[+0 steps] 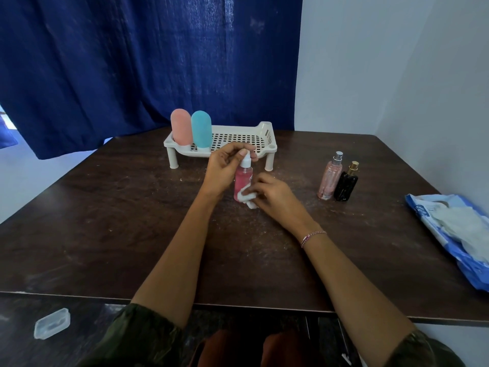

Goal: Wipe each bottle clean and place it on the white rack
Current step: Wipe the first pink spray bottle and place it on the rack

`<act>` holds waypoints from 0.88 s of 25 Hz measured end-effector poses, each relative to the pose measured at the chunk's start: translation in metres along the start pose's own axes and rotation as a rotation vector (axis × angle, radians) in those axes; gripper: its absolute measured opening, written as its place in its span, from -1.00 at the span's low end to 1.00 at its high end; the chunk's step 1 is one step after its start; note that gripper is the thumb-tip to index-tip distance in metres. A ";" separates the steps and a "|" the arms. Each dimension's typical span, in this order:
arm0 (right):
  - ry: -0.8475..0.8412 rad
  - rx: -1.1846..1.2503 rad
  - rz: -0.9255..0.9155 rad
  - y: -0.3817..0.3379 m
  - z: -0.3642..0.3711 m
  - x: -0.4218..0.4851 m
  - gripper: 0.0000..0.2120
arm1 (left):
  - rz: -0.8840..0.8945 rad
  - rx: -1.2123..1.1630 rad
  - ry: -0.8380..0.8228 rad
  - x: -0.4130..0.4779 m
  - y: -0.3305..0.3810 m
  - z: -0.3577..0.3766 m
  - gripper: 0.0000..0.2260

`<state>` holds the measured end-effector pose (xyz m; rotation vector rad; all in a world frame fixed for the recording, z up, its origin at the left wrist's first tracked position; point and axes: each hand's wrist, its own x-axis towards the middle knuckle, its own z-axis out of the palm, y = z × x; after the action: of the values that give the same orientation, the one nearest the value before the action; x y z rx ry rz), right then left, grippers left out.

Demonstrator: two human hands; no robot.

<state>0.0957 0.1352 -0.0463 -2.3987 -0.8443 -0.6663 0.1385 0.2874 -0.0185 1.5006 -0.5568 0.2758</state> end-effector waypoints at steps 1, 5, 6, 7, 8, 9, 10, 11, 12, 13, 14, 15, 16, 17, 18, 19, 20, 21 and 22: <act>-0.044 0.000 0.007 0.000 0.001 0.000 -0.81 | -0.012 -0.021 -0.001 0.000 0.000 0.001 -0.85; -0.059 -0.028 0.012 -0.004 0.001 0.000 -0.81 | -0.025 -0.058 0.003 0.000 0.002 0.003 -0.89; -0.008 -0.033 -0.004 -0.004 0.000 0.000 -0.80 | -0.035 -0.065 0.019 0.000 0.002 0.002 -0.91; 0.066 -0.029 -0.013 -0.004 -0.002 0.000 -0.80 | -0.042 -0.072 0.030 0.000 0.001 0.002 -0.91; 0.156 -0.013 -0.009 -0.005 -0.004 0.001 -0.79 | -0.049 -0.080 0.033 0.000 0.001 0.002 -0.88; 0.249 0.016 0.005 -0.007 -0.005 0.002 -0.79 | -0.056 -0.083 0.032 0.000 0.001 0.001 -0.85; 0.324 0.046 0.023 -0.010 -0.006 0.005 -0.78 | -0.057 -0.084 0.030 -0.001 0.003 0.001 -0.84; 0.364 0.067 0.040 -0.013 -0.006 0.007 -0.77 | -0.055 -0.082 0.027 -0.001 0.003 0.002 -0.84; 0.358 0.073 0.048 -0.015 -0.005 0.009 -0.77 | -0.046 -0.083 0.016 -0.001 0.004 0.003 -0.85; 0.317 0.066 0.035 -0.014 -0.004 0.009 -0.78 | -0.037 -0.090 0.001 -0.001 0.004 0.004 -0.87; 0.257 0.053 0.012 -0.013 -0.002 0.008 -0.79 | -0.031 -0.105 -0.012 -0.001 0.004 0.005 -0.89; 0.184 0.037 -0.007 -0.011 0.000 0.007 -0.80 | -0.028 -0.126 -0.018 -0.001 0.004 0.004 -0.91; 0.108 0.019 -0.015 -0.009 0.002 0.005 -0.81 | -0.025 -0.144 -0.016 -0.001 0.003 0.004 -0.93; 0.038 0.001 -0.014 -0.008 0.004 0.003 -0.81 | -0.024 -0.153 -0.010 0.000 0.002 0.004 -0.94; -0.021 -0.017 -0.007 -0.008 0.005 0.003 -0.81 | -0.026 -0.154 -0.001 0.000 0.001 0.004 -0.94; -0.066 -0.033 0.005 -0.007 0.005 0.003 -0.81 | -0.030 -0.151 0.007 -0.001 0.001 0.005 -0.95; -0.094 -0.042 0.016 -0.007 0.004 0.003 -0.80 | -0.030 -0.154 0.012 -0.002 0.001 0.006 -0.95; -0.098 -0.044 0.018 -0.008 0.003 0.003 -0.80 | -0.024 -0.160 0.017 -0.002 0.000 0.006 -0.95; -0.075 -0.041 0.012 -0.008 0.001 0.003 -0.80 | -0.014 -0.167 0.015 -0.002 0.000 0.007 -0.95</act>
<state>0.0927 0.1424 -0.0436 -2.4775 -0.8534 -0.5972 0.1353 0.2814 -0.0200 1.3397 -0.5441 0.2243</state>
